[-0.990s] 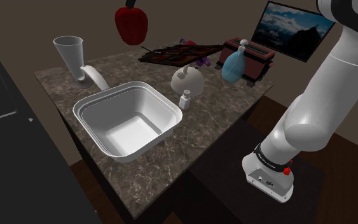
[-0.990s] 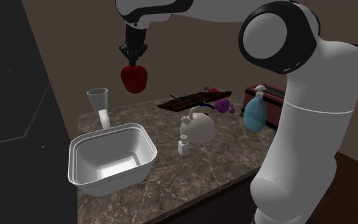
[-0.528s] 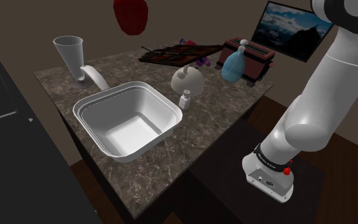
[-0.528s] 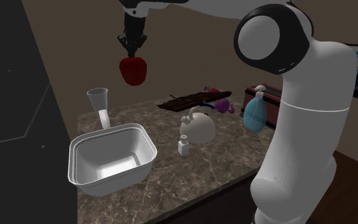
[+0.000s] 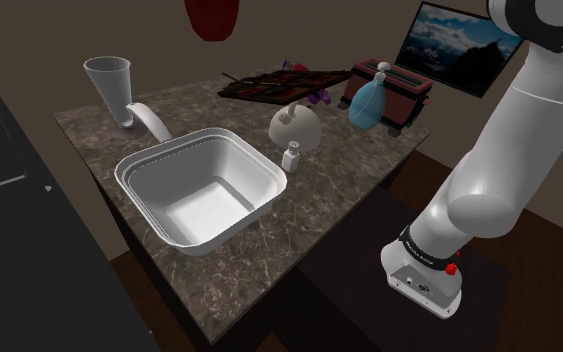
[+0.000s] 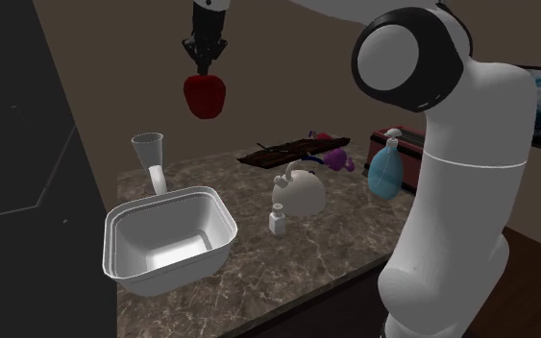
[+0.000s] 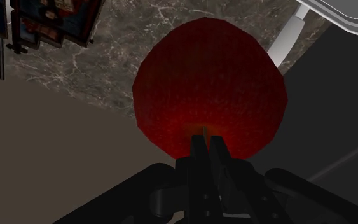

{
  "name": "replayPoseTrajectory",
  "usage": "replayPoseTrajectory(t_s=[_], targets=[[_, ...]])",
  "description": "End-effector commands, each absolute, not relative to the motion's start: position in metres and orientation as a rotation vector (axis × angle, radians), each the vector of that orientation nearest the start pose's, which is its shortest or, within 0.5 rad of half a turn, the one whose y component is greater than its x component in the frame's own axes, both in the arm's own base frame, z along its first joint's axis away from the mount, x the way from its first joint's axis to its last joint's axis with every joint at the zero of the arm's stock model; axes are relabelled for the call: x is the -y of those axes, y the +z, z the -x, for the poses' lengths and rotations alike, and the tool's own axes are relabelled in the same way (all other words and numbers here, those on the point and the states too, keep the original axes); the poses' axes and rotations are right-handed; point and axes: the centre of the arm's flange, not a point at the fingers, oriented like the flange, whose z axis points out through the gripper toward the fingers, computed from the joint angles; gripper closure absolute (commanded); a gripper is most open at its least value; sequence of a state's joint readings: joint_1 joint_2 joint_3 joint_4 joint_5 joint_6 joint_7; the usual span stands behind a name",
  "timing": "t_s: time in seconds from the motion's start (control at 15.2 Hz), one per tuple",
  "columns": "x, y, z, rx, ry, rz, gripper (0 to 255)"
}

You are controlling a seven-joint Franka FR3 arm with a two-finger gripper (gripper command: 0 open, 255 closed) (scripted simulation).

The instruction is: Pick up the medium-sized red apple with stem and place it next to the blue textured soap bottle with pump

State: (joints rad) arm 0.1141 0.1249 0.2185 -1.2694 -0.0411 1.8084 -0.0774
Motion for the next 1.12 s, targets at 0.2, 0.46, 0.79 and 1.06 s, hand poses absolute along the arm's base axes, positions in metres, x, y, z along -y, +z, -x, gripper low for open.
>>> replayPoseTrajectory(t_s=[0.2, 0.46, 0.79, 1.06], targets=[[-0.121, 0.727, -0.566, 0.61, -0.641, 2.975, 255], [-0.07, 0.727, -0.554, 0.61, -0.641, 2.975, 255], [-0.006, 0.727, -0.539, 0.61, -0.641, 2.975, 255], [0.046, 0.727, -0.527, 0.61, -0.641, 2.975, 255]])
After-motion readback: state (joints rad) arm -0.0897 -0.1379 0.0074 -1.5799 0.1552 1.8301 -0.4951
